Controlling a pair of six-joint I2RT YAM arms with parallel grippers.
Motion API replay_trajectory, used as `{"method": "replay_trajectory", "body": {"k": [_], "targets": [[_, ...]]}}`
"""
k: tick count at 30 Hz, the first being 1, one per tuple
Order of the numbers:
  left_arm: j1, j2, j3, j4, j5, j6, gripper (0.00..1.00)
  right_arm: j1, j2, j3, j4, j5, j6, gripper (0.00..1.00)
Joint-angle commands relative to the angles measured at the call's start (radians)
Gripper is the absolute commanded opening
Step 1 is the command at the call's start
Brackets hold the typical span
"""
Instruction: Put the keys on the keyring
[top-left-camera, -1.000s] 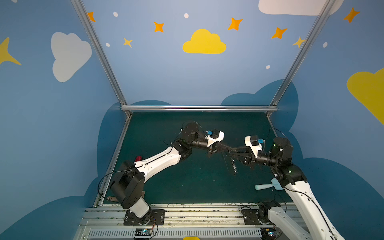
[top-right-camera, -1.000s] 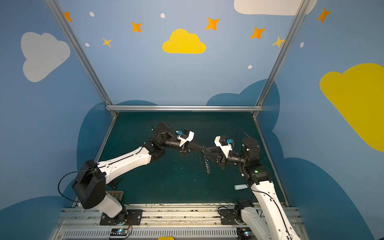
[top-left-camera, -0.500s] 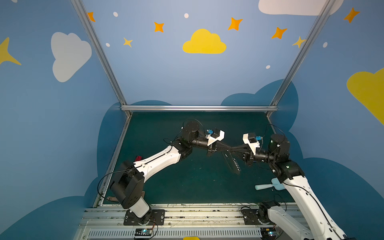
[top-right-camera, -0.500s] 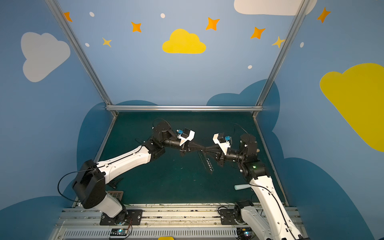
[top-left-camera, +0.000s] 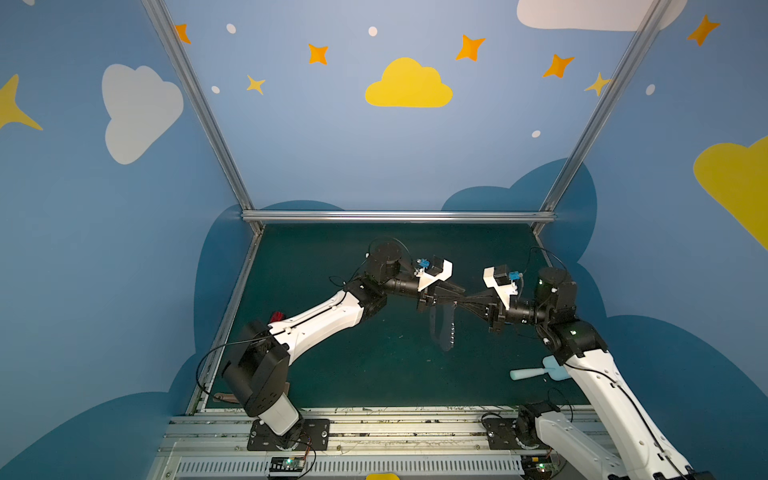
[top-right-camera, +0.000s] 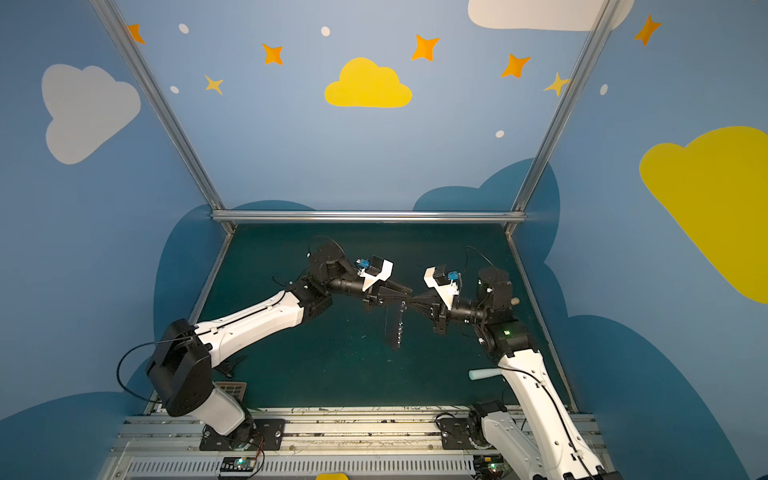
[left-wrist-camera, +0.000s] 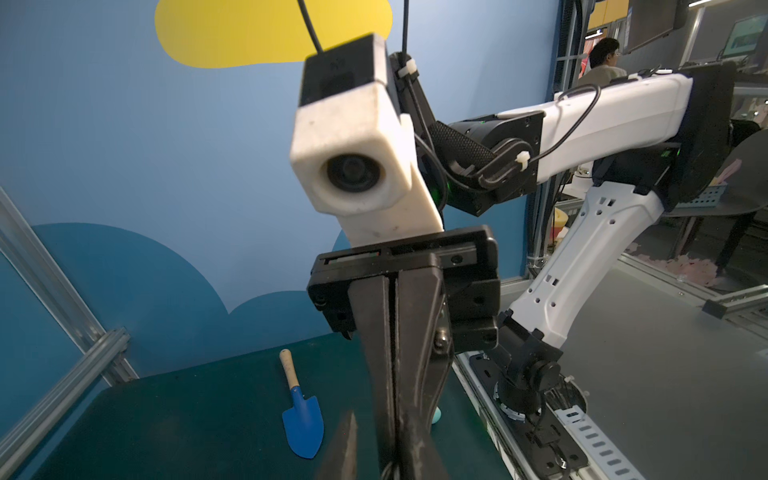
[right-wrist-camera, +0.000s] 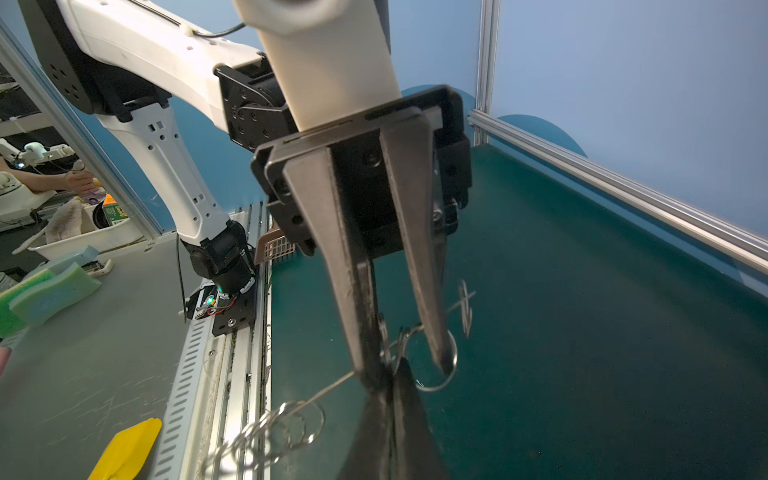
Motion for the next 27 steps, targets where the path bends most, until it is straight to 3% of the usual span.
{"method": "replay_trajectory", "body": {"k": [1,3,6,13,16,20,22,24,27], "targets": [[-0.004,0.002,0.011,-0.012,-0.076,0.014,0.46,0.011,0.008,0.048,-0.014,0.014,0.032,0.00],[-0.003,-0.015,-0.006,0.000,-0.124,0.016,0.61,0.011,0.023,0.066,-0.048,0.052,0.051,0.00],[0.005,-0.051,-0.027,-0.017,-0.199,0.024,0.69,0.011,0.050,0.093,-0.098,0.082,0.067,0.00],[0.002,-0.168,-0.081,-0.187,-0.393,0.080,0.69,0.012,0.086,0.136,-0.177,0.147,0.070,0.00],[-0.003,-0.202,-0.078,-0.287,-0.417,0.122,0.59,0.016,0.099,0.156,-0.219,0.160,0.050,0.00],[-0.016,-0.199,-0.019,-0.470,-0.398,0.224,0.35,0.029,0.123,0.215,-0.320,0.199,0.001,0.00],[-0.020,-0.181,0.017,-0.544,-0.402,0.269,0.33,0.039,0.134,0.246,-0.371,0.218,-0.027,0.00],[-0.023,-0.155,0.060,-0.598,-0.392,0.305,0.23,0.050,0.147,0.276,-0.421,0.240,-0.054,0.00],[-0.026,-0.118,0.121,-0.661,-0.380,0.336,0.22,0.065,0.161,0.307,-0.469,0.254,-0.065,0.00]]}}
